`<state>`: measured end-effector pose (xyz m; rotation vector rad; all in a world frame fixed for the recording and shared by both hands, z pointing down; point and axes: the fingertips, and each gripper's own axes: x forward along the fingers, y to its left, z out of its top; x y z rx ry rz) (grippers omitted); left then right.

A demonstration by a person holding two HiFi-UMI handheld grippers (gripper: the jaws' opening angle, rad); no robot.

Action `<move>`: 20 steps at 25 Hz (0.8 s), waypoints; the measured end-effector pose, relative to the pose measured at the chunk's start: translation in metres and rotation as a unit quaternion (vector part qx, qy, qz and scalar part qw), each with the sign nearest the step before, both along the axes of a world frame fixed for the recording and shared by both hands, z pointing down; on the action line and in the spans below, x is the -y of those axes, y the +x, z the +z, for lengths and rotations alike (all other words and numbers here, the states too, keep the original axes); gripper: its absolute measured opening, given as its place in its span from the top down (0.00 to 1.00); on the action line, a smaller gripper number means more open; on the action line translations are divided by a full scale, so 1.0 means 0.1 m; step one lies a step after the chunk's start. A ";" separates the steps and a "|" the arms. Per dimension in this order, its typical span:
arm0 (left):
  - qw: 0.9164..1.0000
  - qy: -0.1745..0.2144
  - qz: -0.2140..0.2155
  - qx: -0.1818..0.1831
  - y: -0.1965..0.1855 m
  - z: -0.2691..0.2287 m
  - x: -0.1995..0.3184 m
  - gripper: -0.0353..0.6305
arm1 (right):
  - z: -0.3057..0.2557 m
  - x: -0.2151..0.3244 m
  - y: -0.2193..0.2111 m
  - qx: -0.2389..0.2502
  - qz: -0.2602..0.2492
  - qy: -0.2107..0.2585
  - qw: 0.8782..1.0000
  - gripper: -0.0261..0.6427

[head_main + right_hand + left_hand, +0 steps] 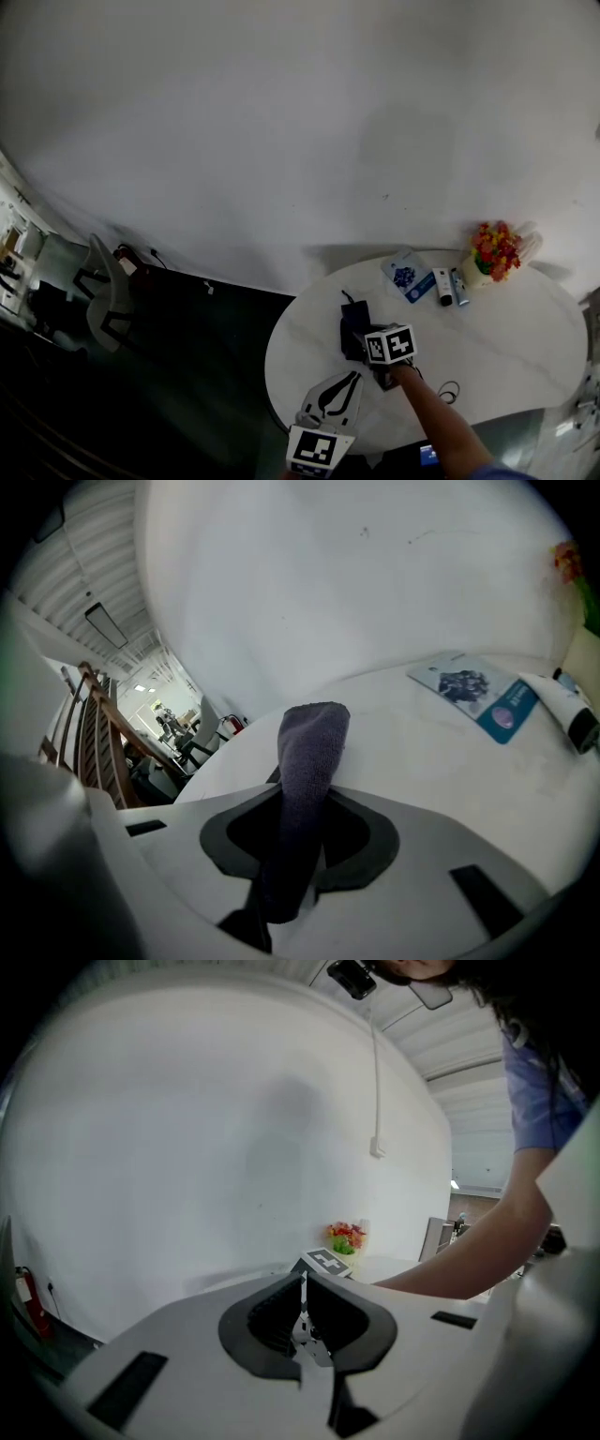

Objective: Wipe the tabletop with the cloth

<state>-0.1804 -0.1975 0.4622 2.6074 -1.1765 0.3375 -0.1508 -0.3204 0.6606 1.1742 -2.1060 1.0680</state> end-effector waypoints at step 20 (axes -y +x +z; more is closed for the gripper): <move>1.000 -0.007 0.014 -0.003 1.93 -0.02 -0.11 0.91 | 0.03 -0.60 2.17 0.006 0.027 -0.011 1.000 0.81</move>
